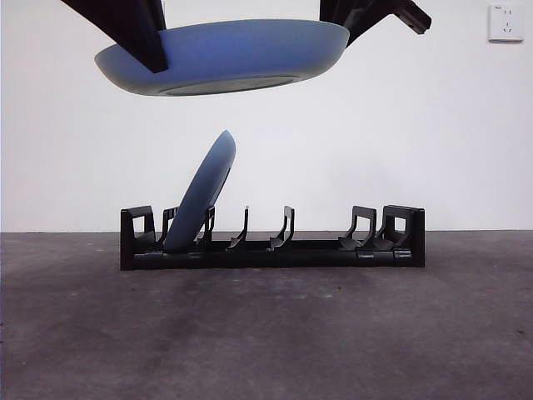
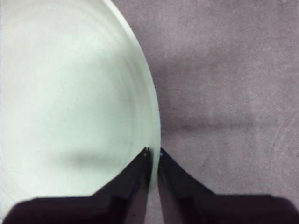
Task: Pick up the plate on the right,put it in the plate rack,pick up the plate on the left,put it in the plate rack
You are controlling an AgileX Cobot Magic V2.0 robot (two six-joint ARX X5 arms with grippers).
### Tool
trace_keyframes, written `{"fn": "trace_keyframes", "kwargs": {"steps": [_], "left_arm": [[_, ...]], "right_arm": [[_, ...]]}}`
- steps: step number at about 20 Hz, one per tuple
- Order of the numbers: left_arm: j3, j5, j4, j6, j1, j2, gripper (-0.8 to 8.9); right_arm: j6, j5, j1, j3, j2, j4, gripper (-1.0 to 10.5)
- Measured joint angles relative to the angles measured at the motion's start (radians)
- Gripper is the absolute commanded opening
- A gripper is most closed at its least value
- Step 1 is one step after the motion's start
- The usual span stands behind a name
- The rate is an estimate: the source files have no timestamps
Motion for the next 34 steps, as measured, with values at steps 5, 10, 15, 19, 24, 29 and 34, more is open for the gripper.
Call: {"fn": "trace_keyframes", "kwargs": {"steps": [5, 10, 15, 19, 24, 29, 34], "left_arm": [[0.000, 0.024, 0.014, 0.005, 0.000, 0.000, -0.08], [0.000, 0.066, 0.026, -0.009, 0.000, 0.000, -0.08], [-0.001, 0.120, 0.032, -0.074, 0.005, 0.001, -0.08], [-0.001, 0.176, 0.131, -0.120, 0.005, 0.001, -0.08], [-0.001, 0.417, 0.491, -0.337, 0.096, 0.019, -0.08], [-0.001, 0.531, 0.880, -0.589, 0.206, 0.137, -0.08], [0.009, 0.529, 1.059, -0.732, 0.317, 0.319, -0.08]], "right_arm": [[0.000, 0.016, -0.001, 0.000, 0.000, 0.000, 0.1], [-0.006, 0.027, -0.002, 0.000, 0.000, 0.000, 1.6], [-0.022, 0.089, -0.026, 0.000, -0.052, 0.000, 2.5], [-0.030, 0.112, -0.061, 0.000, -0.150, 0.000, 2.5], [-0.035, 0.174, -0.089, 0.000, -0.404, 0.001, 2.5], [-0.035, 0.174, -0.088, 0.000, -0.604, 0.000, 2.5], [-0.034, 0.174, -0.088, 0.000, -0.697, 0.000, 2.5]]}}
